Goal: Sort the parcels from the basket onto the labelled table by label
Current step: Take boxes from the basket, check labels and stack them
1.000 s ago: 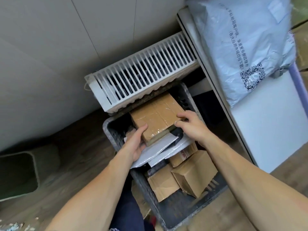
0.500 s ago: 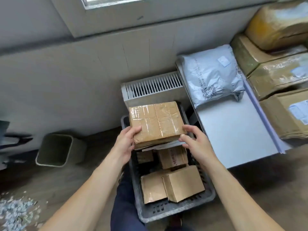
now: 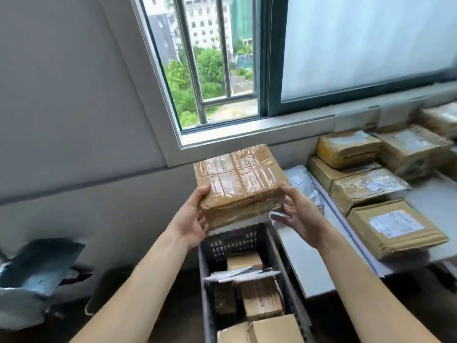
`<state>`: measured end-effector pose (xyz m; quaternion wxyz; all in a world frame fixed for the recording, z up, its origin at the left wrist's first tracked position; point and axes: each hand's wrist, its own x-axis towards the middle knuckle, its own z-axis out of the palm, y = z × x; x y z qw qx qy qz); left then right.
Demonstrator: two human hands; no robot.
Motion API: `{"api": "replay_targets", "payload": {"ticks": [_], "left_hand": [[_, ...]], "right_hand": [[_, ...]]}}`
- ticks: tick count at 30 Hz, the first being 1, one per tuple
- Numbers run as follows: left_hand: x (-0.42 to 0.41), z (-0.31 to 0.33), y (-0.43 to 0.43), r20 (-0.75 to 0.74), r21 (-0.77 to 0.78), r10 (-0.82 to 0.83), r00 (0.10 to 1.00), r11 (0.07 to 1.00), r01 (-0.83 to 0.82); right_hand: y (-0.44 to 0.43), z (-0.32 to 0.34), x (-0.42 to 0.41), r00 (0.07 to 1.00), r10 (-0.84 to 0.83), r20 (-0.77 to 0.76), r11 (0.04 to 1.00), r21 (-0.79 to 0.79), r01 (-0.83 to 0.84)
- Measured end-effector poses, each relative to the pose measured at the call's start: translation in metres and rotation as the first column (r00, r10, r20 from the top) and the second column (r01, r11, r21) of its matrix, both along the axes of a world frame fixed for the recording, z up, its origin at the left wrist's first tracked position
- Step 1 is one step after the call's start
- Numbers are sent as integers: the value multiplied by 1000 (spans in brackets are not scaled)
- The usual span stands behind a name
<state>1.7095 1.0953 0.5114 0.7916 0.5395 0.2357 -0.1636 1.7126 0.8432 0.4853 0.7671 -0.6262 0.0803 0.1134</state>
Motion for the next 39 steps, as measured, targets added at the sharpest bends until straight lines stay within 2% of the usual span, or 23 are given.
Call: {"api": "replay_targets", "payload": {"ticks": [5, 8, 12, 15, 22, 26, 29, 36, 39], "left_hand": [[-10, 75, 0, -5, -8, -100, 995, 995, 99], [-15, 97, 2, 34, -28, -139, 990, 990, 140], [-21, 106, 3, 143, 43, -218, 965, 976, 214], [-28, 100, 5, 270, 108, -223, 937, 974, 200], [-44, 90, 5, 520, 265, -348, 780, 934, 240], [-46, 99, 5, 564, 465, -510, 649, 846, 260], [-43, 106, 8, 527, 581, -602, 600, 770, 263], [-31, 103, 10, 514, 629, -627, 585, 740, 241], [-30, 96, 9, 510, 606, -579, 637, 767, 211]], "right_hand": [[0, 81, -9, 999, 14, 43, 993, -116, -9], [-5, 109, -19, 996, 17, 85, 990, -144, -4], [-18, 116, -30, 988, 53, 144, 996, -85, -41], [-30, 109, -34, 981, 116, 158, 993, 1, -118], [-46, 97, -34, 954, 157, 254, 963, 174, -205], [-50, 96, -38, 896, 224, 383, 965, 40, -258], [-51, 97, -41, 872, 253, 419, 964, -39, -261], [-54, 92, -36, 864, 270, 425, 962, -87, -257], [-54, 84, -32, 874, 271, 404, 960, -183, -213]]}}
